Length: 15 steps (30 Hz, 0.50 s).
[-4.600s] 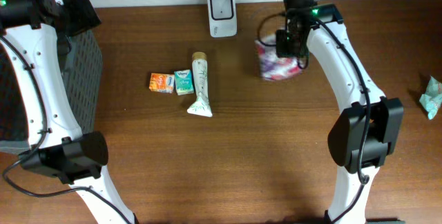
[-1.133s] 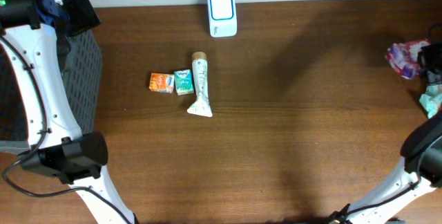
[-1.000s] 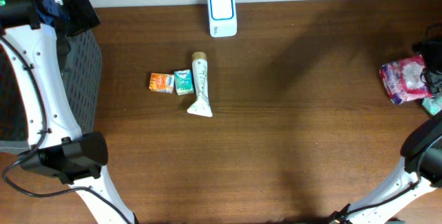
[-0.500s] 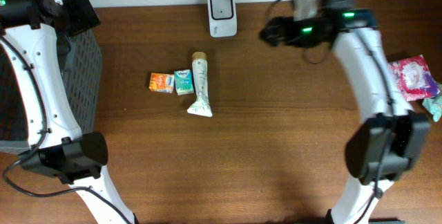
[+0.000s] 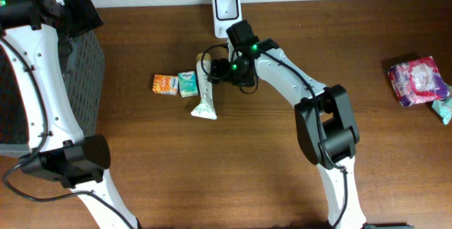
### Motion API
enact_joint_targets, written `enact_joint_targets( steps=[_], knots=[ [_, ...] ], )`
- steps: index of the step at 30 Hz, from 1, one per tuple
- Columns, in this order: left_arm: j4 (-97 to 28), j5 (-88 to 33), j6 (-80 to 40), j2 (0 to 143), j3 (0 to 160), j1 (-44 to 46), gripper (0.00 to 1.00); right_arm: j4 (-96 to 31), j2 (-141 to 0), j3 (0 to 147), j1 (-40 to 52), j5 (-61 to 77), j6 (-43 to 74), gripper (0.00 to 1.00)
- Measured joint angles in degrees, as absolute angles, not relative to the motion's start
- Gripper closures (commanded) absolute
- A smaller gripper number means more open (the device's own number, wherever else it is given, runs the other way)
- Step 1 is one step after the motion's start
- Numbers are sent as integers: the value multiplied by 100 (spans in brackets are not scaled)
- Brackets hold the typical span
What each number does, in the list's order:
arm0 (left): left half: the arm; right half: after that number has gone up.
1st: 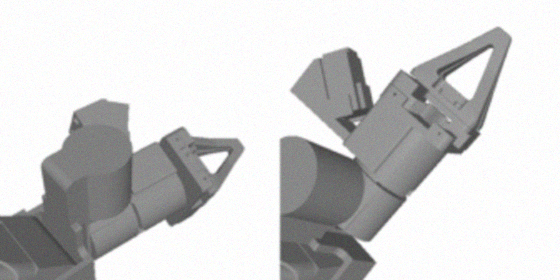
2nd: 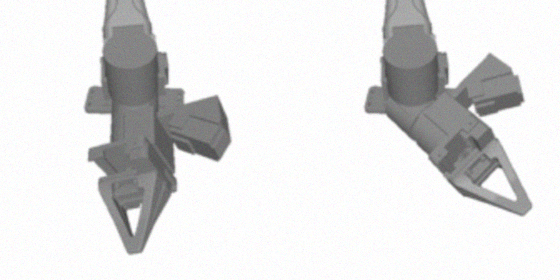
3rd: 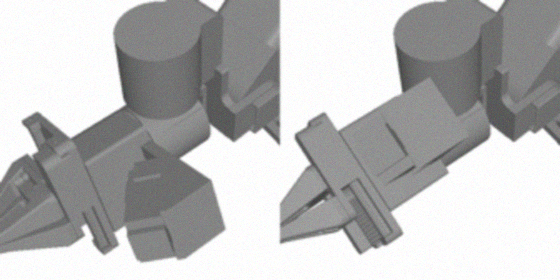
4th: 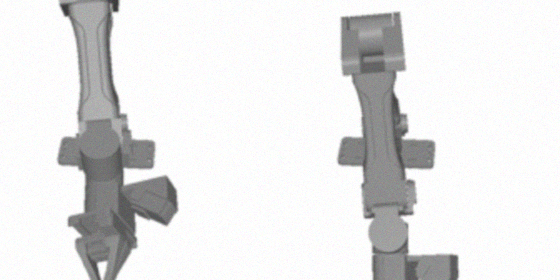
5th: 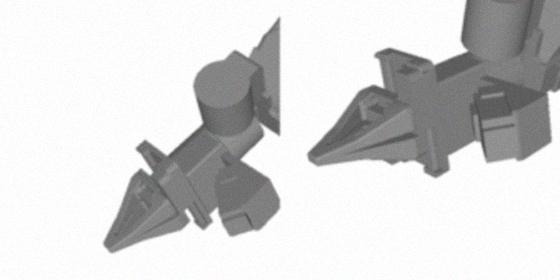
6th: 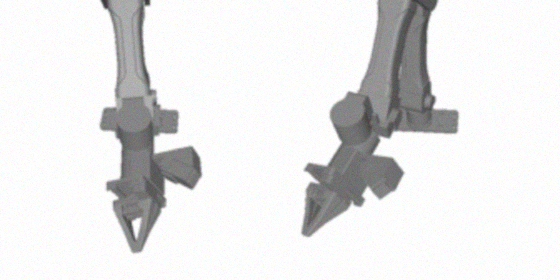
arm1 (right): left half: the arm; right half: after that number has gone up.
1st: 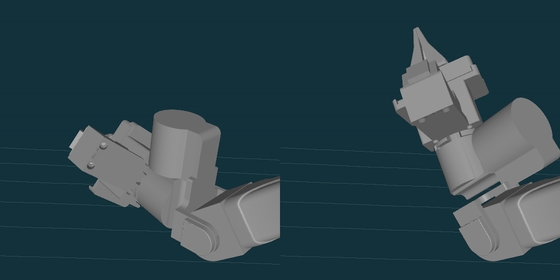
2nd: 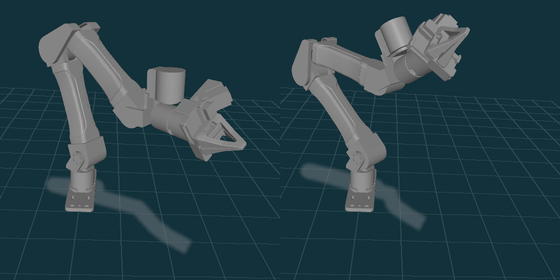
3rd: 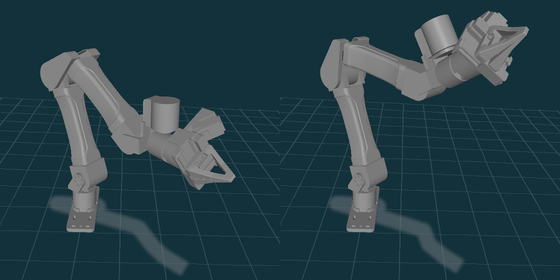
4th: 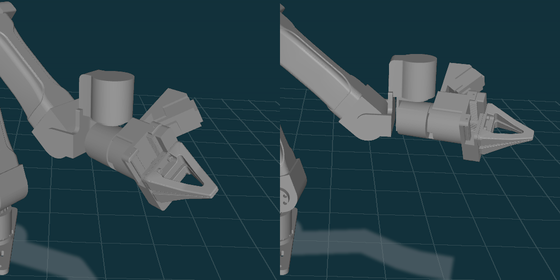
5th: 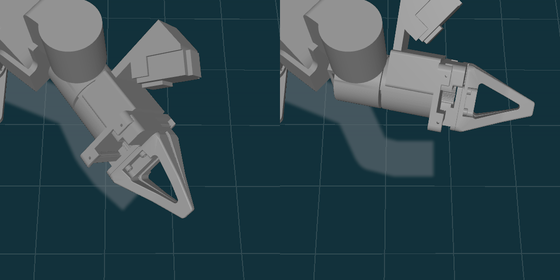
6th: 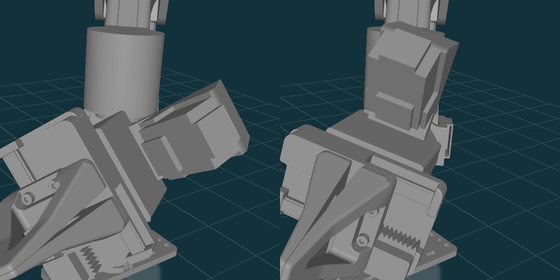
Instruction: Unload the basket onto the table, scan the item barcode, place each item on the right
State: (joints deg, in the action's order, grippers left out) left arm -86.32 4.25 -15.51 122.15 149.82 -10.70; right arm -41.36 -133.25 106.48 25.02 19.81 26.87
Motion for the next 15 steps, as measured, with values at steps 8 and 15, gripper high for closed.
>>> enact_joint_targets(
  steps=[8,15],
  knots=[
    [-8632,425,-1551,12215,14982,-1070,1,-3999,-13406,10654,2502,2770,2829,13],
    [-8632,425,-1551,12215,14984,-1070,1,-3975,-13421,10720,2609,2862,2689,19]
  ],
)
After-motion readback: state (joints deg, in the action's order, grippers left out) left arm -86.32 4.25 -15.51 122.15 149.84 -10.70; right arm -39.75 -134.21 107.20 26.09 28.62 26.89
